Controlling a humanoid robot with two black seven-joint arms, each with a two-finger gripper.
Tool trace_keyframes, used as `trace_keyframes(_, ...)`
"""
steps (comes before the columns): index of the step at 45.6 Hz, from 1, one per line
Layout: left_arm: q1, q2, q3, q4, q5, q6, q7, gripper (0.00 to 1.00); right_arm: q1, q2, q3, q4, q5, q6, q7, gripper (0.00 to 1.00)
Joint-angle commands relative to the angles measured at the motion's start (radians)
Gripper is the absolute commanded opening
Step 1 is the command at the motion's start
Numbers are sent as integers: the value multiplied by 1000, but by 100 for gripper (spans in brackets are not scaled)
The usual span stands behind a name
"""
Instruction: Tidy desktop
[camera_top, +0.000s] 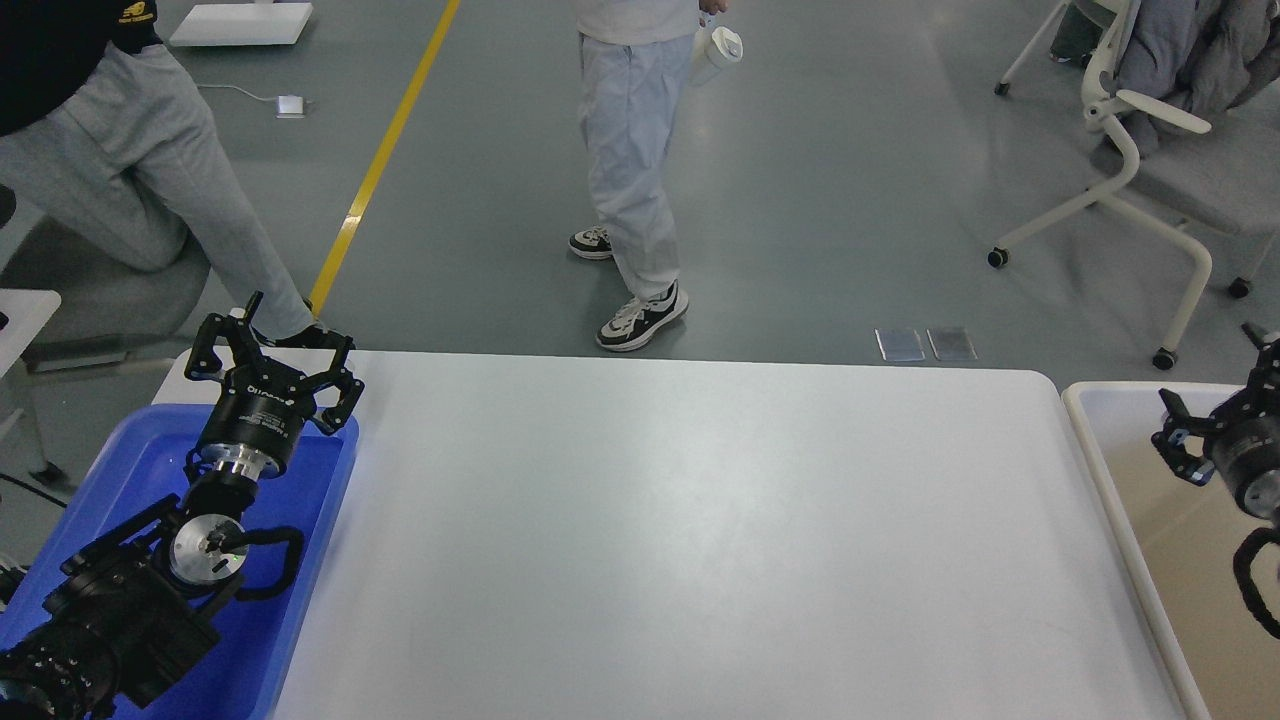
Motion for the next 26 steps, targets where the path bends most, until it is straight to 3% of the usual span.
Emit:
trace_keyframes(1, 0, 0, -1, 0, 0, 0, 0, 100, -73, 175, 206, 101, -188, 58, -12, 100)
trace_keyframes(13, 0, -1, 1, 0, 0, 0, 0, 100, -54, 247, 220, 96, -188, -10, 6, 100)
trace_keyframes(26, 0, 0, -1, 1, 0, 0, 1, 100, -45, 252, 220, 96, -187, -16, 6, 100)
